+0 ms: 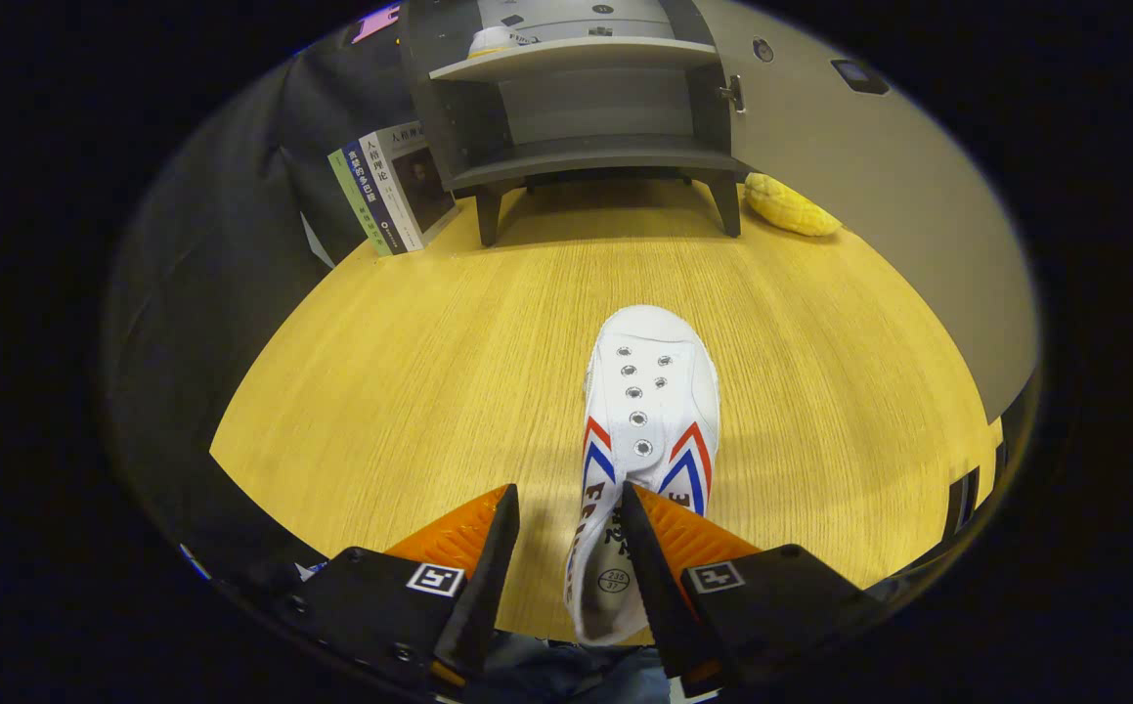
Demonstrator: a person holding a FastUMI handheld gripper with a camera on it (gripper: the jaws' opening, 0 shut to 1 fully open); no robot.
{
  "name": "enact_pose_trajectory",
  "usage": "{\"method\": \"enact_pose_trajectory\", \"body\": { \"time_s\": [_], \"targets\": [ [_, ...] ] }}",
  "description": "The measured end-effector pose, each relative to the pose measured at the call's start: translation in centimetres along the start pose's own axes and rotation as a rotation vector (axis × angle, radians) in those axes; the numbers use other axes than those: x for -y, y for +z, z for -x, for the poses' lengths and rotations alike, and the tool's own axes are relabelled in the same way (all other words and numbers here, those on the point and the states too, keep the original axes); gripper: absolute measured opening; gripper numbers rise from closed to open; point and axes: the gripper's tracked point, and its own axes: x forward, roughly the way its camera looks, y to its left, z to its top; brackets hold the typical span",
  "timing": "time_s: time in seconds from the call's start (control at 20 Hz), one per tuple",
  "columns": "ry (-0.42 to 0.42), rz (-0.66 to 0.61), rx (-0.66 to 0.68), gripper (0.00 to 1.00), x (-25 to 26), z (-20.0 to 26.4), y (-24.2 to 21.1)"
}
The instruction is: Open the shoe cabinet door, grab the shoes and put them into the shoe cabinet, then close the shoe cabinet door.
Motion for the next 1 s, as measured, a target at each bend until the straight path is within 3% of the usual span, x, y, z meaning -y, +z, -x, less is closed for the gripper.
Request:
{"method": "enact_pose_trajectory", "body": {
  "time_s": [0.3, 0.35, 0.55, 1.0],
  "targets": [
    [-0.055, -0.023, -0.085, 0.45, 0.7, -1.1, -0.3],
    [-0.099, -0.007, -0.077, 0.37, 1.7, -1.1, 0.1],
    [-0.054, -0.099, -0.072, 0.04, 1.1, -1.6, -0.7],
    [-0.064, -0.074, 0.008, 0.01, 1.1, 0.5, 2.3]
  ]
}}
